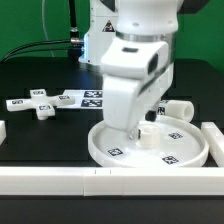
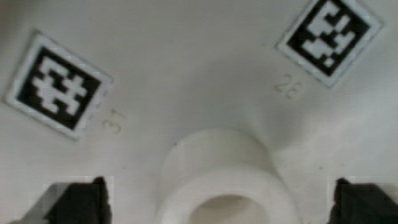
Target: Assemble round table
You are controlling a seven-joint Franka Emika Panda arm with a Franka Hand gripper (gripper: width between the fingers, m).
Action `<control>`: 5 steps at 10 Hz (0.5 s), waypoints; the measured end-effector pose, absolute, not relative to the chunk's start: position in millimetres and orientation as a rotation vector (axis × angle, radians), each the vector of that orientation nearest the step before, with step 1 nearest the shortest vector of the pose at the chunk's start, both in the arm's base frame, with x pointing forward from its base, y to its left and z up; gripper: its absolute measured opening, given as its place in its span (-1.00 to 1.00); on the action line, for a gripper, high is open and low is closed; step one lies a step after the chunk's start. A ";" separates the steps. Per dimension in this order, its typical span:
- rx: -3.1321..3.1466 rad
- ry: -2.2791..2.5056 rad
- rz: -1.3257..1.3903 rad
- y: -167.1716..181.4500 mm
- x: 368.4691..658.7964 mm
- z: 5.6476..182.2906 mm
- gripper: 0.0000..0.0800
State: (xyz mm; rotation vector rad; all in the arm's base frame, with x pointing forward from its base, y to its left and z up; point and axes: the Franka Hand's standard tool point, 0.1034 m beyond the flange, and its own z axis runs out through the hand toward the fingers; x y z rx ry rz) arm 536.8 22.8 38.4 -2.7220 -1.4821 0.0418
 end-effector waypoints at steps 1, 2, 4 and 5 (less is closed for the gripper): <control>-2.775 -1.384 0.056 23.4 524.5 44.8 0.62; -2.816 -1.336 0.014 23.0 514.9 55.3 0.62; -2.912 -1.147 -0.007 33.1 498.3 69.5 0.62; -2.940 -1.086 -0.018 47.8 494.0 76.5 0.62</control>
Offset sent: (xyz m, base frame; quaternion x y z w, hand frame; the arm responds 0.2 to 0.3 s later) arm -0.0322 0.0075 0.0235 -0.0333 -0.0164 0.1354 0.9901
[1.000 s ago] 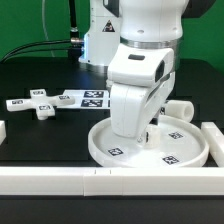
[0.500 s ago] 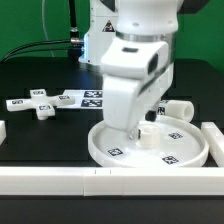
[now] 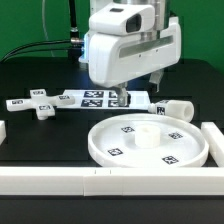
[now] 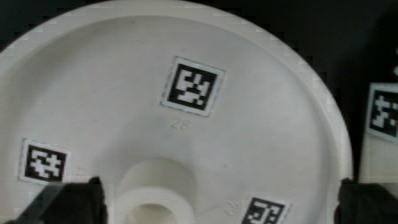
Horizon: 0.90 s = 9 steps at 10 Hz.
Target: Assemble round table
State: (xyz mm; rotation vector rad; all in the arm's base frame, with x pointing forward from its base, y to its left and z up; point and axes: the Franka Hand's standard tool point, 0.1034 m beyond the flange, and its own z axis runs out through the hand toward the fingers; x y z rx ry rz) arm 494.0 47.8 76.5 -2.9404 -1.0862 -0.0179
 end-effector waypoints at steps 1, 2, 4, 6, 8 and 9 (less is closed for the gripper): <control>-2.939 -1.086 -0.015 59.1 490.3 75.9 0.62; -2.943 -1.071 -0.009 71.5 487.1 74.6 0.62; -2.940 -1.075 0.001 73.7 485.7 73.5 0.62; -2.937 -1.076 0.025 74.5 484.5 73.0 0.62; -2.994 -0.972 0.088 81.6 478.4 73.7 0.62; -3.049 -0.931 0.081 97.9 474.0 75.7 0.62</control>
Offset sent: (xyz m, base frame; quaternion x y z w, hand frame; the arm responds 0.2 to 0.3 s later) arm 0.0000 0.0000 0.0000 0.0000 0.0000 0.0000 1.0000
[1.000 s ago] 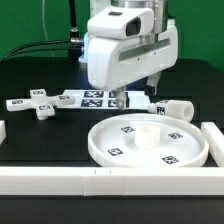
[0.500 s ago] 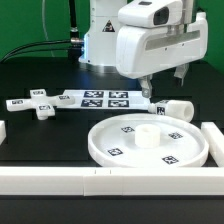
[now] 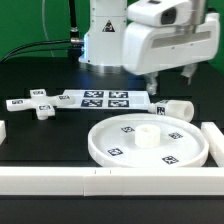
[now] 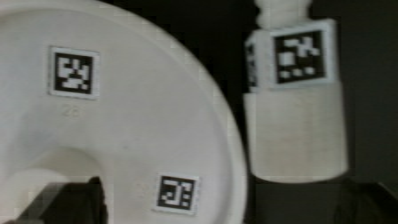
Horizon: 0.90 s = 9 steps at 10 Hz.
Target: Assemble round table
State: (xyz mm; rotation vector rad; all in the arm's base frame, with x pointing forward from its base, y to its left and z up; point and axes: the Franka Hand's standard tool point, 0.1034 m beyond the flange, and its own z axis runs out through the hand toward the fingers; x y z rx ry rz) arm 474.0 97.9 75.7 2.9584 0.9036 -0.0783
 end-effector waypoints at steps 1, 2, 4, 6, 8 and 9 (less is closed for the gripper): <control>2.948 0.880 -0.059 110.5 467.6 70.9 0.62; 2.925 0.917 -0.158 108.4 459.8 63.2 0.62; 2.890 0.923 -0.321 105.0 465.1 59.8 0.62; 2.825 0.922 -0.549 107.2 458.3 59.7 0.62; 2.779 0.787 -0.684 112.5 453.7 58.5 0.62; 2.753 0.760 -0.751 113.1 453.3 56.5 0.62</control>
Offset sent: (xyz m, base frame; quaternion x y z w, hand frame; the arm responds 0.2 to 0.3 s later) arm 0.0000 0.0000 0.0000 0.0000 -0.1296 0.0000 0.9916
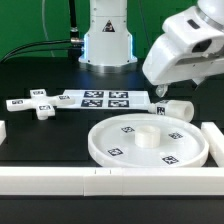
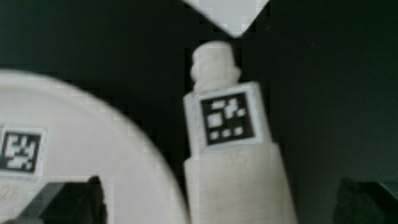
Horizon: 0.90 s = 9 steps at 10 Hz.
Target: Assemble round table
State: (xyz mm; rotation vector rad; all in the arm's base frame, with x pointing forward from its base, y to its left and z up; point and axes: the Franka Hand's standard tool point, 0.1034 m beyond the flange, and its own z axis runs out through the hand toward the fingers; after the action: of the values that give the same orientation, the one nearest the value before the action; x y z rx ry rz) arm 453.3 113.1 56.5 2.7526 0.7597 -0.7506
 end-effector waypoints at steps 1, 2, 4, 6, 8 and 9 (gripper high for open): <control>2.704 0.747 -0.865 111.9 449.4 56.4 0.62; 2.658 0.735 -0.961 112.7 449.1 54.9 0.62; 2.566 0.702 -1.129 113.2 442.5 46.5 0.62; 2.503 0.644 -1.220 121.3 448.0 32.4 0.62; 2.522 0.656 -1.192 123.1 449.2 23.6 0.62; 2.535 0.666 -1.173 124.0 448.2 16.9 0.62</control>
Offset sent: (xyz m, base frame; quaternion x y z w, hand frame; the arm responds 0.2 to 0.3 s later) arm 0.0042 -0.0083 -0.0119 -0.0373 -0.1726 0.0281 0.9839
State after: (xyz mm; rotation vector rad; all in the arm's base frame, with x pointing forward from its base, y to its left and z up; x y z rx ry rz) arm 448.2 124.0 16.9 2.5352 0.6661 -1.1731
